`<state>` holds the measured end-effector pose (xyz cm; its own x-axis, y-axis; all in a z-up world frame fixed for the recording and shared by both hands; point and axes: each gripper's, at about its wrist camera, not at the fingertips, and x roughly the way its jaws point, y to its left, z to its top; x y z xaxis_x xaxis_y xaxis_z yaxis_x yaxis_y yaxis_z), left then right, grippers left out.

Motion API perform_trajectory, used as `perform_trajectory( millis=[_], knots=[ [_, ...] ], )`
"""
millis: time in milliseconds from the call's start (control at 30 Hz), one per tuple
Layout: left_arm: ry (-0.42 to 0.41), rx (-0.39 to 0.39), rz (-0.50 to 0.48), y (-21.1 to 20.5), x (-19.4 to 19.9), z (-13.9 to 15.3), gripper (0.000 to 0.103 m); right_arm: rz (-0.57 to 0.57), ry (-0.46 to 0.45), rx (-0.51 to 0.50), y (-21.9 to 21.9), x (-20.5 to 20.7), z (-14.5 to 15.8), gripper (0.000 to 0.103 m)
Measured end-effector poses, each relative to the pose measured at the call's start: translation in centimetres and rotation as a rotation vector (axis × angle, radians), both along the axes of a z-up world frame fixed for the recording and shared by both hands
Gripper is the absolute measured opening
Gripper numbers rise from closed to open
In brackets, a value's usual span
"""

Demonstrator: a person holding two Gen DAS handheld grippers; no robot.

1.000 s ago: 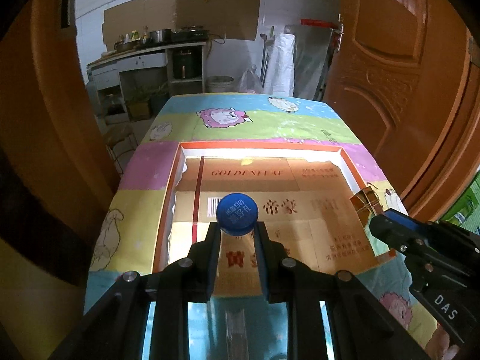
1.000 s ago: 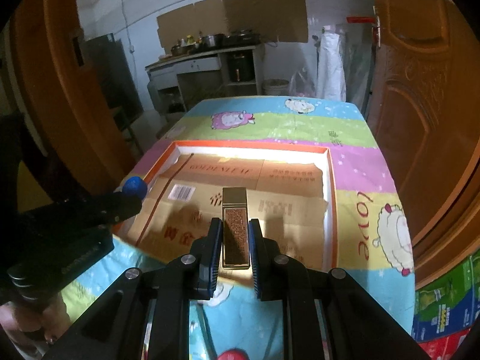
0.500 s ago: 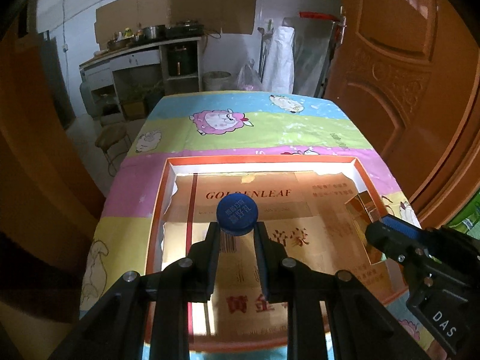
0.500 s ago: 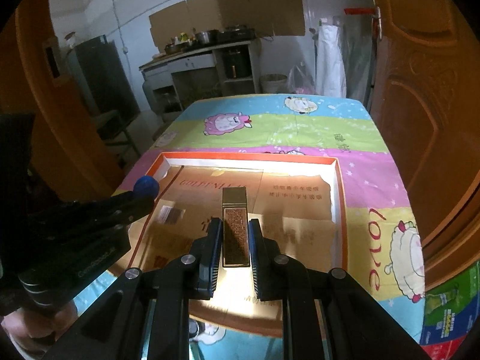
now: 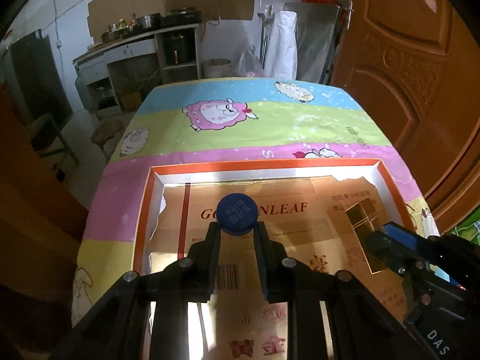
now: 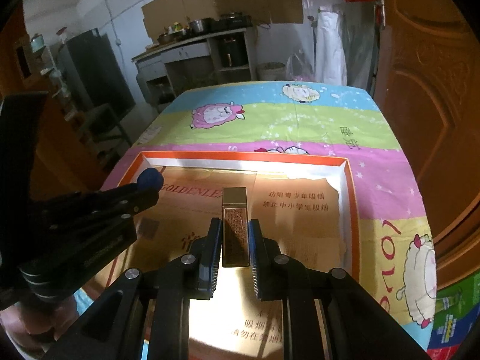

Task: Organize rigid objects
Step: 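Carry the blue cap and gold lighter over the cardboard tray with both tools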

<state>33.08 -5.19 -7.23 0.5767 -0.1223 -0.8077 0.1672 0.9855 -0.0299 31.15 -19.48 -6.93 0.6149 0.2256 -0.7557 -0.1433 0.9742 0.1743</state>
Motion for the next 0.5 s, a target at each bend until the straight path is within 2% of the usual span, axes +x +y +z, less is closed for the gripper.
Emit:
perform_trajectory(
  millis=[500],
  knots=[
    [0.061, -0.010, 0.002, -0.1, 1.5, -2.2, 0.023, -0.005, 0.054, -0.002, -0.1, 2.0, -2.3, 0.018]
  ],
)
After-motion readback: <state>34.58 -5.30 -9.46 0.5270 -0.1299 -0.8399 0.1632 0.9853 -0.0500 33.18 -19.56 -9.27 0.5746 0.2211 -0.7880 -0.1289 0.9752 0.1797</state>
